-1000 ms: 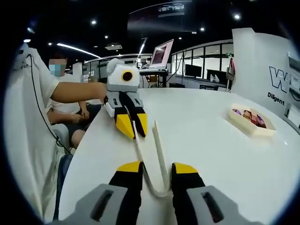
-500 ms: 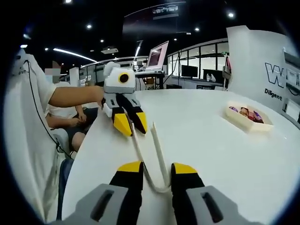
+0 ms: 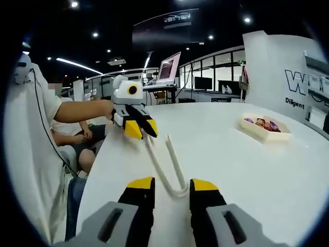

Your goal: Place the target food into the container with the food tongs after gripping and lifting it, then release it inside without dropping or visibly crushing the food.

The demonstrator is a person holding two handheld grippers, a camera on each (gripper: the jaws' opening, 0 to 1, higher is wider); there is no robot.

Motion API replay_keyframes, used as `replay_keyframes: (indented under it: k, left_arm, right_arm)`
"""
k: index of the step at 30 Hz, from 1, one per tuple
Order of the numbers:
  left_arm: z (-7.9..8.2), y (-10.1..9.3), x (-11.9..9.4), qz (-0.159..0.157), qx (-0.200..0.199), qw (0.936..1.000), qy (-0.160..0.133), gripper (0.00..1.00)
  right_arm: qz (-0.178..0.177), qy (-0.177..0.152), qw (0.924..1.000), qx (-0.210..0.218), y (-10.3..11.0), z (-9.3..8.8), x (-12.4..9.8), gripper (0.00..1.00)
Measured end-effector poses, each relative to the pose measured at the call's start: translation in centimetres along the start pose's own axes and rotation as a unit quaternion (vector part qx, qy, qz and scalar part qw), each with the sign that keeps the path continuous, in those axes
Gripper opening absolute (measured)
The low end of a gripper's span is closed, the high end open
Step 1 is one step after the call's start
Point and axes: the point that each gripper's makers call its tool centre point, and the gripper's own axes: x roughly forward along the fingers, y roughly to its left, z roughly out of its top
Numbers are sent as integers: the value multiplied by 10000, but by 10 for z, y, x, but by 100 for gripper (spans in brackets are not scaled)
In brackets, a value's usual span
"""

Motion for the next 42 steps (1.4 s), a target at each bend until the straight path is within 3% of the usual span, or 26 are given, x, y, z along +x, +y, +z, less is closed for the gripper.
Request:
replay_keyframes:
  k: [2, 4, 7, 11, 16, 24, 28, 30, 31, 38, 42]
  left_arm:
    - [10, 1, -5, 175, 160, 9993, -276, 16]
    - [13, 1, -9, 276, 165, 9988, -357, 17]
    - [12, 8, -14, 608, 270, 9974, -263, 21]
    - [19, 17, -22, 1007, 182, 9938, -427, 31]
    - [16, 18, -25, 1268, 222, 9915, -179, 43]
    - [15, 20, -29, 1652, 78, 9862, -114, 66]
    - [12, 23, -34, 1860, -151, 9824, -30, 75]
    - [11, 25, -38, 2032, -276, 9787, 5, 84]
    - [14, 29, -43, 2227, -409, 9740, -78, 88]
    - [18, 31, -56, 2404, -391, 9699, -52, 95]
    - [17, 30, -58, 2546, -313, 9665, 61, 99]
  right_arm:
    - [-199, -67, 9995, 216, -3, 1, -5, 24]
    - [-306, -141, 9987, 376, -5, 3, -9, 31]
    - [-492, -190, 9980, 336, -7, 7, -17, 33]
    - [-639, -220, 9967, 446, -6, 11, -23, 37]
    - [-776, -205, 9957, 458, -4, 14, -28, 42]
    - [-1007, -257, 9928, 589, -4, 16, -33, 52]
    - [-1325, -290, 9898, 442, -12, 20, -36, 65]
    - [-1403, -359, 9885, 424, -15, 23, -38, 72]
    - [-1417, -361, 9883, 441, -15, 23, -38, 74]
    - [-1548, -308, 9855, 618, -14, 28, -44, 83]
    - [-1743, -295, 9804, 875, -15, 25, -46, 99]
